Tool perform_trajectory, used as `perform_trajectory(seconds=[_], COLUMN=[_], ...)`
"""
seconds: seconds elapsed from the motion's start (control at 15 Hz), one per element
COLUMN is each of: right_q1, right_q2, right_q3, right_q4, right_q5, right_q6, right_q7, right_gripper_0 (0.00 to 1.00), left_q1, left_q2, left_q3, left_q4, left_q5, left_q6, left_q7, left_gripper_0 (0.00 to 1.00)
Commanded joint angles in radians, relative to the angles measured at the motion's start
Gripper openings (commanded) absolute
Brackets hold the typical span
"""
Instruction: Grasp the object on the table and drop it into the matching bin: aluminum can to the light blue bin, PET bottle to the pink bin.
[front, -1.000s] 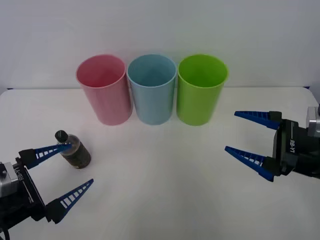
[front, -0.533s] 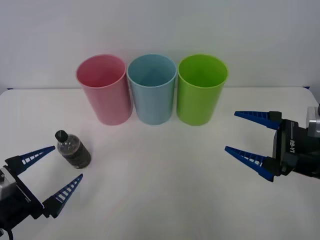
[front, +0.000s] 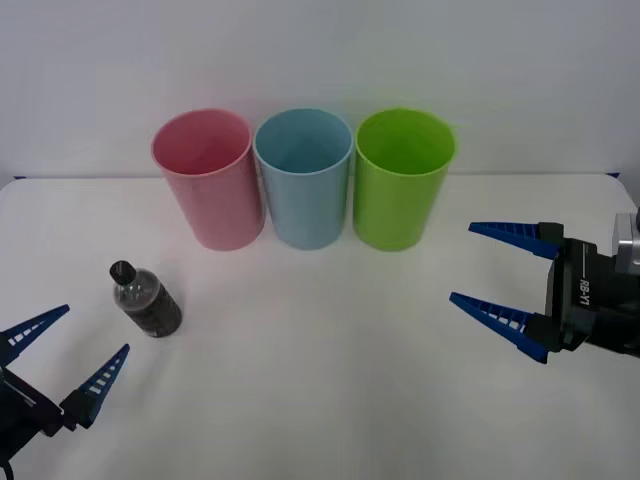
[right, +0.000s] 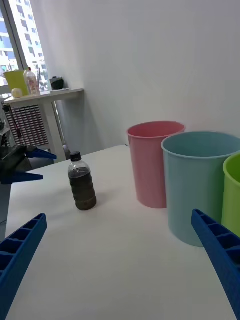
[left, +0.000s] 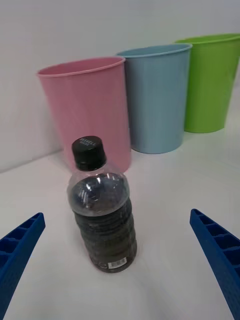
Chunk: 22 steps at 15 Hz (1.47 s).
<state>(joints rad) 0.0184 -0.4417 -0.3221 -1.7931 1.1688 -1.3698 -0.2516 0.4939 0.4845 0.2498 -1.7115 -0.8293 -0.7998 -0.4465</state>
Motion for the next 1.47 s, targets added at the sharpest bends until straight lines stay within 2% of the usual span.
perform_trajectory(seconds=[0.07,0.2,0.53,0.73,1.13,1.47], right_q1=[0.000,0.000,0.000,0.000,0.000,0.000], right_q2=[0.000,0.000,0.000,0.000,0.000,0.000], right_q3=[0.000,0.000,0.000,0.000,0.000,0.000], right_q4=[0.000,0.000,0.000,0.000,0.000,0.000], right_q5=[0.000,0.000,0.000,0.000,0.000,0.000], right_q6=[0.000,0.000,0.000,0.000,0.000,0.000], right_q7=[0.000,0.000,0.000,0.000,0.000,0.000], right_gripper_0=[1.00,1.00,1.00,1.00,1.00,1.00], left_q1=[-0.017,-0.028,-0.140,-0.178,-0.270,-0.314], left_q2=[0.000,0.000,-0.012,-0.012,-0.033,-0.033], left_q3=[0.022,0.022,-0.011,-0.043,-0.061,-0.115], left_q4=[0.059,0.090,0.207,0.233,0.345,0.360], left_q5=[0.033,0.047,-0.007,-0.007,-0.048,-0.053], left_q6=[-0.009,-0.007,-0.009,0.021,0.048,0.090], left_q7=[-0.046,-0.087,-0.123,-0.138,-0.138,-0.116], left_gripper_0=[1.00,1.00,1.00,1.00,1.00,1.00])
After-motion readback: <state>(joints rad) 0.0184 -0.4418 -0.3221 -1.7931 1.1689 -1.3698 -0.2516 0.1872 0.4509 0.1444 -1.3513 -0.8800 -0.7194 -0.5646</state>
